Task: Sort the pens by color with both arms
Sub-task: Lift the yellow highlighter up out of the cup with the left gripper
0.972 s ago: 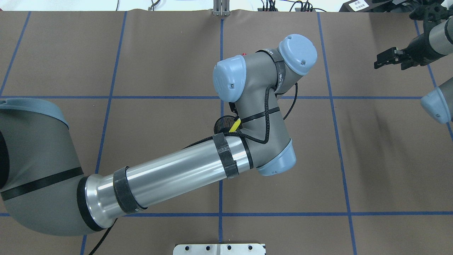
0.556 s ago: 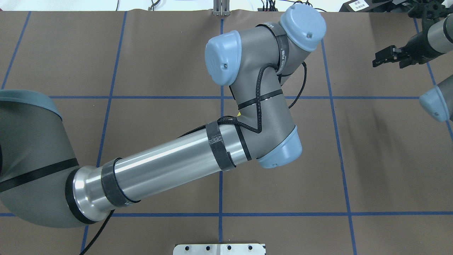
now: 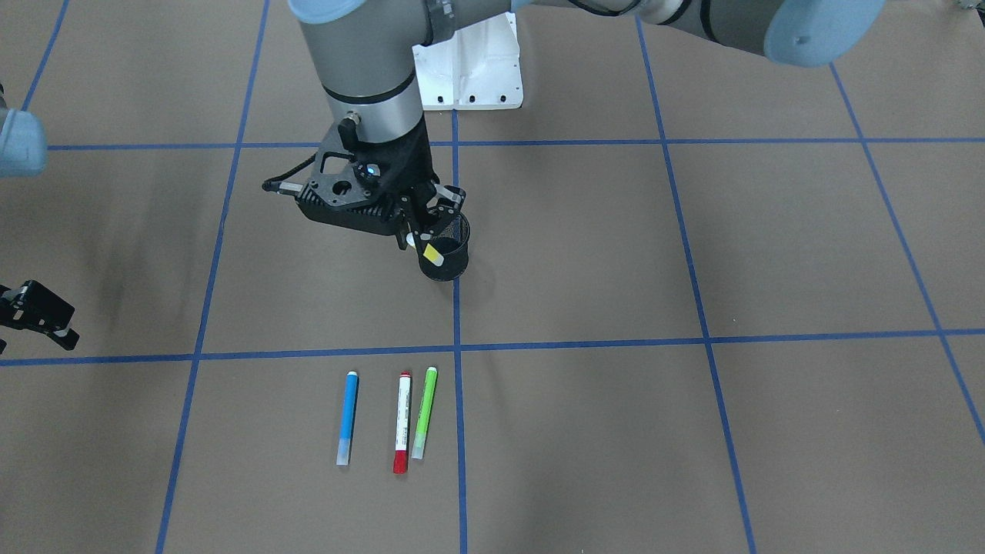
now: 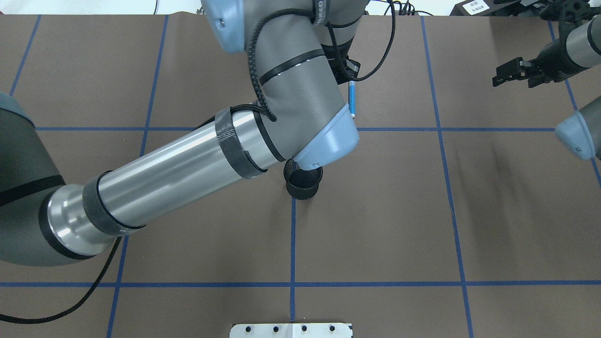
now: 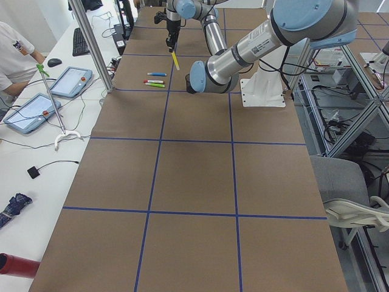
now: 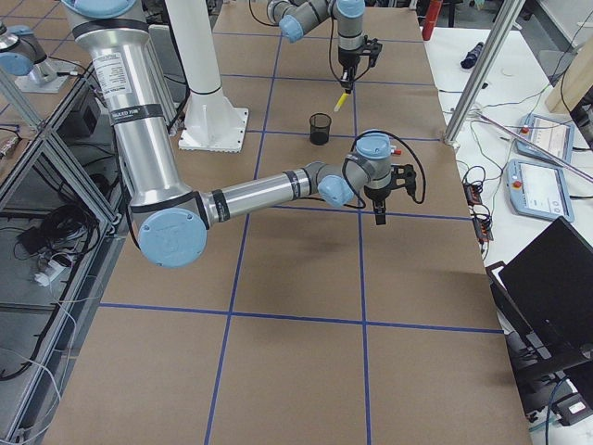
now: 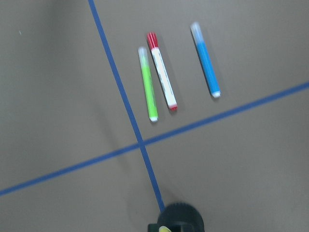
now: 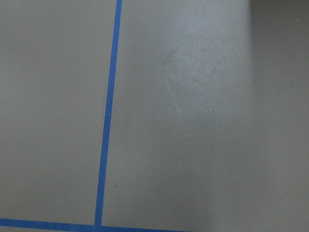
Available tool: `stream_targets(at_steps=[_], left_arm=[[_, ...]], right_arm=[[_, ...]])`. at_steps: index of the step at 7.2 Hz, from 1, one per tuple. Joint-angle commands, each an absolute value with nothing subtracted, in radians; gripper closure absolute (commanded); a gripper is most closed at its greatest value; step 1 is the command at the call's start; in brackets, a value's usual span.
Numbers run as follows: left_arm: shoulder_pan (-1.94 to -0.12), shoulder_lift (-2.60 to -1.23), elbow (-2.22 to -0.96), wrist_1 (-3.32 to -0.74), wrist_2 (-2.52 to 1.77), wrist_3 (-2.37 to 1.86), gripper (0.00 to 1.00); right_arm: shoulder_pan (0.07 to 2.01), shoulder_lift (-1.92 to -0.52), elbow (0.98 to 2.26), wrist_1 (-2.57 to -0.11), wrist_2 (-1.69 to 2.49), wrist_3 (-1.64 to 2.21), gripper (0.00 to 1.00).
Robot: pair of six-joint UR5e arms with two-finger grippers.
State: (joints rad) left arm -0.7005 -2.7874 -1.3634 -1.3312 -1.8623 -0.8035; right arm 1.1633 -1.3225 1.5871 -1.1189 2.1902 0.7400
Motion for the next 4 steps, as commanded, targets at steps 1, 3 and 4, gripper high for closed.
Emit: stream_targets(at_steps=[1, 3, 4], left_arm=[[-0.774, -2.656, -1.367, -1.595, -1.855, -0.874, 1.00], [-0.787, -2.596, -1.338, -1.800, -1.688, -0.958, 1.00], [-0.785, -2.571, -1.271, -1.962, -1.662, -0.997, 1.00]], right_arm=[[1.164, -1.321, 1.588, -1.118, 2.189, 0.736, 0.00], [1.164, -1.321, 1.589, -1.118, 2.187, 0.738, 0.00], [1.166, -1.321, 1.589, -1.118, 2.183, 0.736, 0.00]])
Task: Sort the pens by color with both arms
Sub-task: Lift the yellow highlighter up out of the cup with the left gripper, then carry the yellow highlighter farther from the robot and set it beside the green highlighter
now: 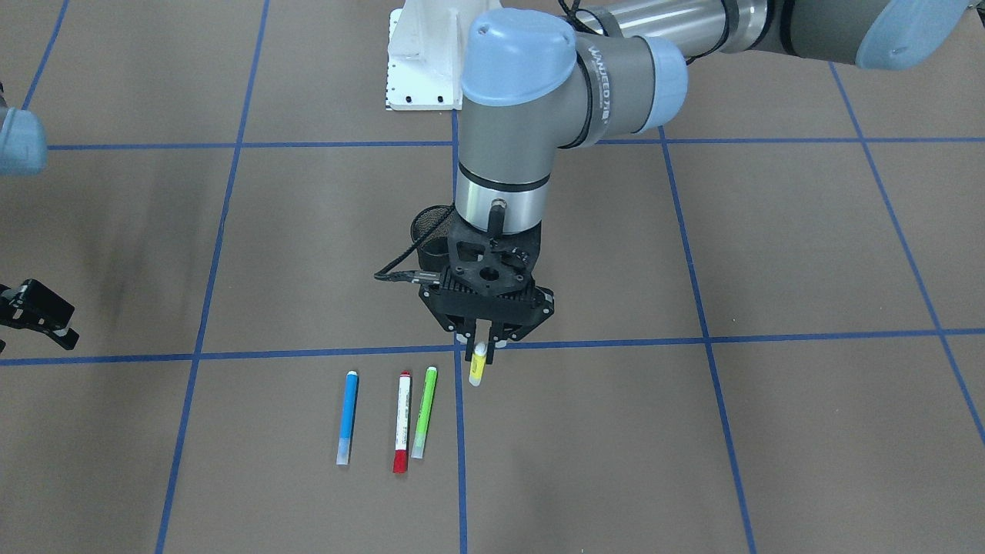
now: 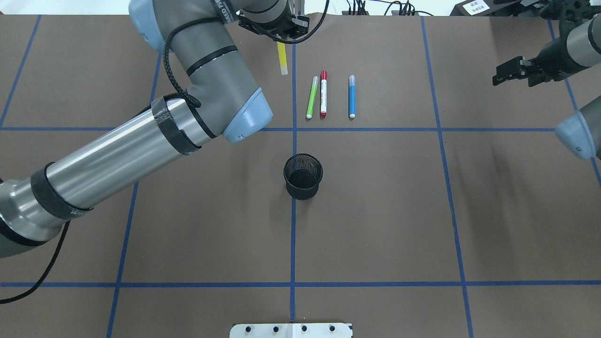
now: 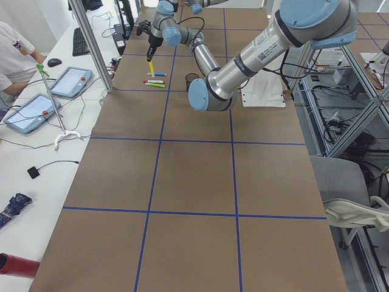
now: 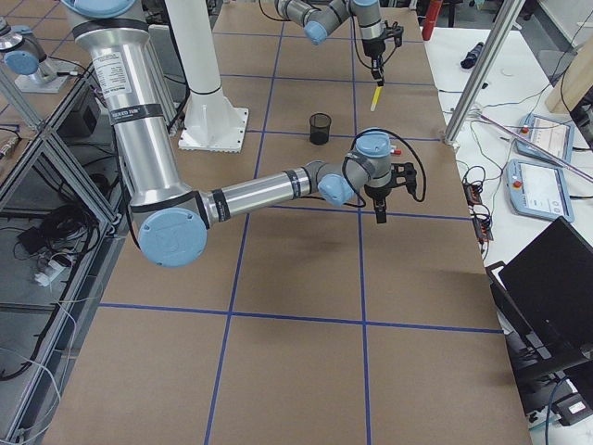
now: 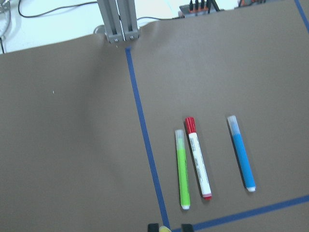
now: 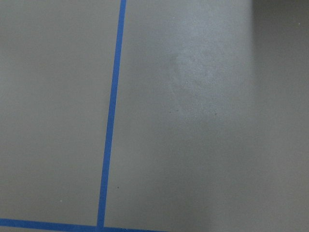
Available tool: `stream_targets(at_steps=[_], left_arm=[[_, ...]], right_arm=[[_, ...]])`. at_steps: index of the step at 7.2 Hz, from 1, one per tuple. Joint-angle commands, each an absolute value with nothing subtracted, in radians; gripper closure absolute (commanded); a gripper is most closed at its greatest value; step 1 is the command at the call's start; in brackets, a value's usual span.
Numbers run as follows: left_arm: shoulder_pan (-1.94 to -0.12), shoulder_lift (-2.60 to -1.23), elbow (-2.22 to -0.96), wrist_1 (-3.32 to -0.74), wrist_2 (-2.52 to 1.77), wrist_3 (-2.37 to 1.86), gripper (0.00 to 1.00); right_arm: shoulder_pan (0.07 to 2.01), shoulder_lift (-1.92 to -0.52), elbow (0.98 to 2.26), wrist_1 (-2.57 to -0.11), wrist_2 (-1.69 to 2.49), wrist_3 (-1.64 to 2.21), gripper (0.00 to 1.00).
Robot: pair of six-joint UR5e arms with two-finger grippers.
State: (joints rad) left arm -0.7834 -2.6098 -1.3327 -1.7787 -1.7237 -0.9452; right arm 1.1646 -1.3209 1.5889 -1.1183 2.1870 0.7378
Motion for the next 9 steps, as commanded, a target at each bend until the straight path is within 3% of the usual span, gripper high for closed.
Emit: stream_targets(at_steps=[1, 4, 9], left_arm=[[-0.782, -2.550, -1.208, -2.112, -1.611, -1.055, 1.00], [-0.682, -2.501, -1.154, -2.268, -1.302, -1.071, 1.00], [-0.592, -2.494, -1.106, -2.267, -1.081, -1.167, 1.00]], right_arm=[[1.166, -1.321, 1.591, -1.115, 2.183, 0.741, 0.00], [1.167, -1.321, 1.591, -1.083, 2.180, 0.744, 0.00], [1.169, -1.331, 1.598, -1.068, 2.177, 0.744, 0.00]])
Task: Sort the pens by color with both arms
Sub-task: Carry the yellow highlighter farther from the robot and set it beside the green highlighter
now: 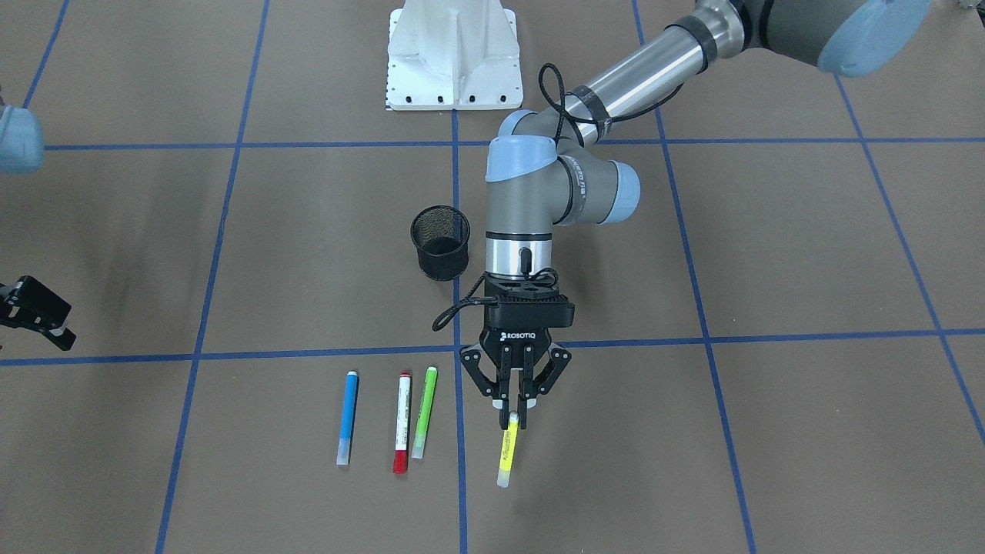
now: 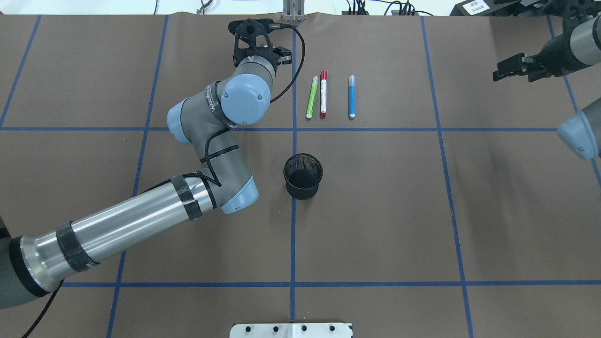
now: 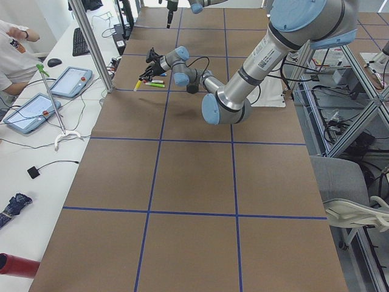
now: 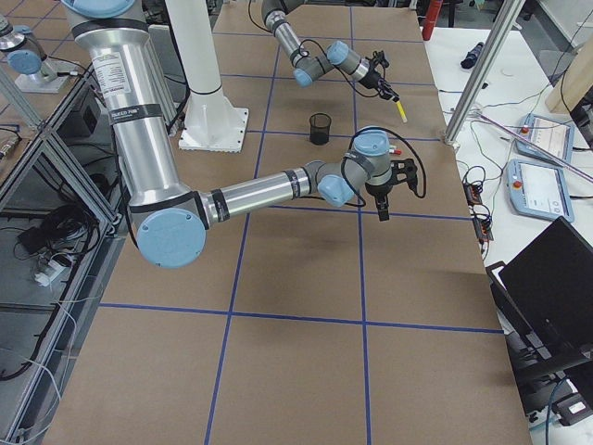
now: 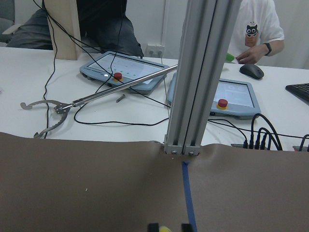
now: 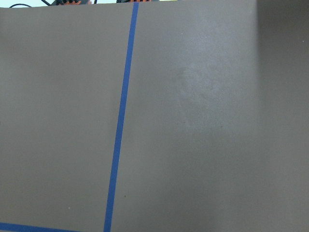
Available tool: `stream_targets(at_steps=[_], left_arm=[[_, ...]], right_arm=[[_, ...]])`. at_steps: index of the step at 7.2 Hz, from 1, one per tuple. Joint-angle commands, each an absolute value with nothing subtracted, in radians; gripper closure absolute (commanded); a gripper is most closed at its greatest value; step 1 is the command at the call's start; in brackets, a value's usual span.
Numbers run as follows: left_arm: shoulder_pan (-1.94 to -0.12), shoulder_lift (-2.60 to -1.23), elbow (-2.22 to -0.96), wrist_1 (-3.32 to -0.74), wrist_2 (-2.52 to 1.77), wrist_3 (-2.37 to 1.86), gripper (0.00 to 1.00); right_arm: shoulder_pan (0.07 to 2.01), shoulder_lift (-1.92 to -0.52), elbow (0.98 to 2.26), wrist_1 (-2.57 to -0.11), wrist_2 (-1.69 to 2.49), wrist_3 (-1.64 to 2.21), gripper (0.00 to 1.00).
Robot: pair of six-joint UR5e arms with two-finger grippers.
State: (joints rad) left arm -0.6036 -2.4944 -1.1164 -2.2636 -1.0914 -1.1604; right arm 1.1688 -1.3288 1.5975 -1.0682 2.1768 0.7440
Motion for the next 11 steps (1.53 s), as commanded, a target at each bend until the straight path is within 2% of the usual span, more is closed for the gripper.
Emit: stream_targets(at_steps=[1, 3, 4, 5, 6, 7, 11], left_arm=[[-0.586, -2.496, -1.100, -2.267, -1.083, -1.169, 1.00], [-0.578, -2.500, -1.083, -2.267, -1.088, -1.169, 1.00], [-0.575, -2.500, -1.083, -2.267, -1.091, -1.169, 0.90], [-0.572, -2.502, -1.083, -2.267, -1.095, -1.167, 0.41], [-0.571, -2.503, -1.086, -2.267, -1.097, -1.166, 0.13], [-0.571, -2.503, -1.089, -2.267, -1.098, -1.164, 0.03], [-0.604, -2.528, -1.121, -2.222, -1.230, -1.134, 0.01]], right_arm=[[1.169, -1.331, 1.598, -1.068, 2.177, 0.744, 0.00], [1.169, -1.331, 1.598, -1.068, 2.177, 0.744, 0.00], [1.169, -1.331, 1.598, -1.068, 2.177, 0.744, 0.00], [1.169, -1.331, 1.600, -1.068, 2.177, 0.744, 0.00], [1.169, -1.331, 1.598, -1.068, 2.177, 0.744, 0.00], [1.170, -1.330, 1.600, -1.068, 2.177, 0.744, 0.00], [1.177, -1.324, 1.598, -1.069, 2.177, 0.747, 0.00]])
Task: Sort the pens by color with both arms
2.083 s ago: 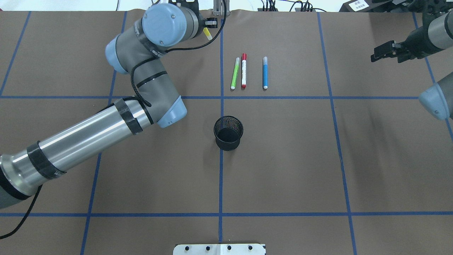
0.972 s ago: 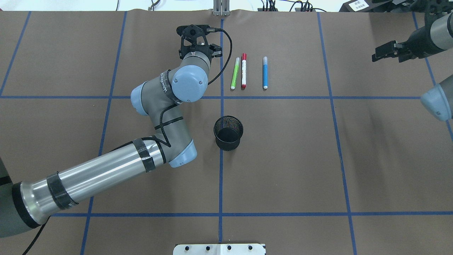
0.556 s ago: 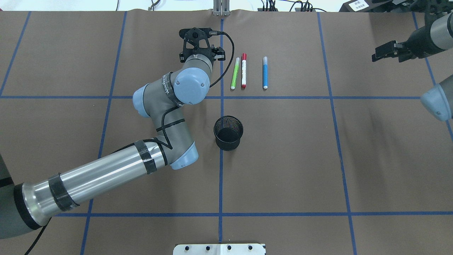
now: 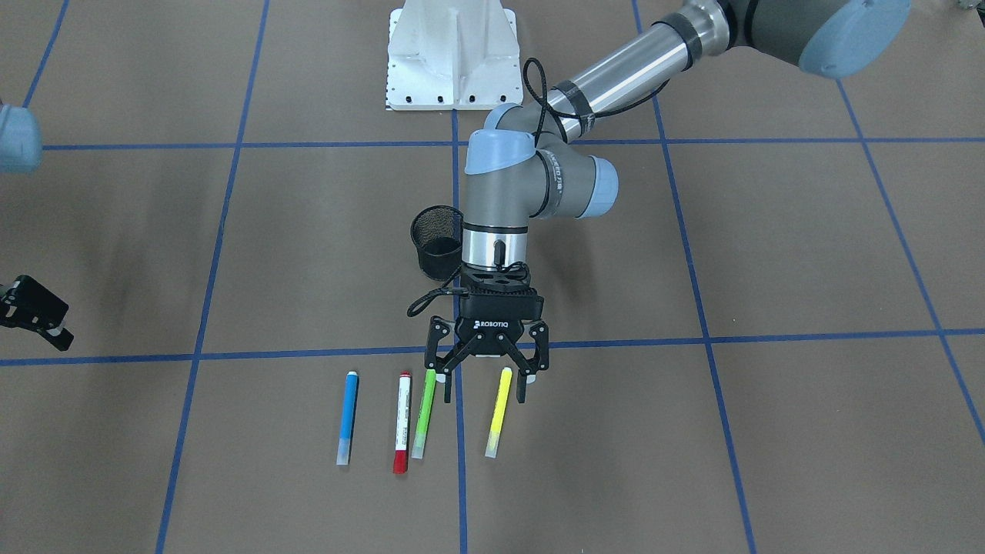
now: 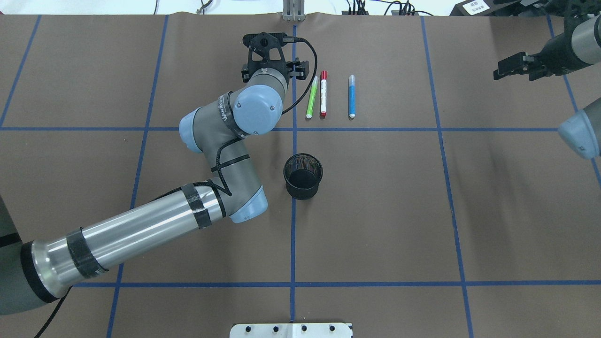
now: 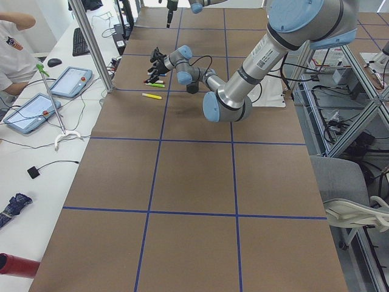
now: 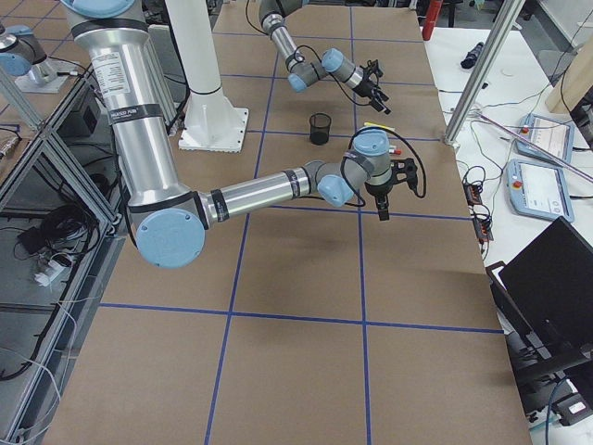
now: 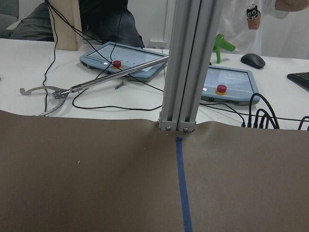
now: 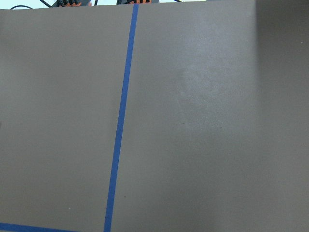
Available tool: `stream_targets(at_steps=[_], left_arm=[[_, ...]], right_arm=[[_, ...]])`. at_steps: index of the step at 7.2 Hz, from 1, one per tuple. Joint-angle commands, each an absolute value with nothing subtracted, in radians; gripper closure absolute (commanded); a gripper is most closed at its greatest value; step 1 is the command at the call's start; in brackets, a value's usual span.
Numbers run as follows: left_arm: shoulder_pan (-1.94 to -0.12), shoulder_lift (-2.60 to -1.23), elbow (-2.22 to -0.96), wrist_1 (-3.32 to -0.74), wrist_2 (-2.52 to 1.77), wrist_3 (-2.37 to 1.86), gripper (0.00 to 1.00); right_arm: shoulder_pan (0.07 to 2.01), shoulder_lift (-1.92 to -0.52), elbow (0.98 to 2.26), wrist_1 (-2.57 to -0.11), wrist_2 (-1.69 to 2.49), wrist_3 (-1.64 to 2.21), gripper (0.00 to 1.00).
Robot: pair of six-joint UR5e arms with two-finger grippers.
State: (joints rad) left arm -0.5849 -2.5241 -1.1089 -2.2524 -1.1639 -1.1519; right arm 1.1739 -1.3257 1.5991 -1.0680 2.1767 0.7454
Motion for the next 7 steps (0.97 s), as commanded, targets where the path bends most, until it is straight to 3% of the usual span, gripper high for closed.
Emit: stream_targets(at_steps=[1, 3, 5, 7], left_arm=[[-0.644, -2.525, -1.179, -2.081, -1.332, -1.083, 0.01], [-0.719, -2.466, -1.312, -1.839, -1.506, -0.903, 0.01], [-0.863, -2.253, -1.477, -1.795, -1.770, -0.740, 0.01], [-1.083, -2.092, -1.493, -1.792, -2.121, -0.547, 0.01]], right_arm=[[1.184, -1.324, 1.598, -1.069, 2.180, 0.747, 0.00], [1.219, -1.325, 1.589, -1.084, 2.181, 0.746, 0.00], [1.246, -1.328, 1.575, -1.123, 2.183, 0.726, 0.00], [1.265, -1.325, 1.575, -1.239, 2.189, 0.630, 0.00]])
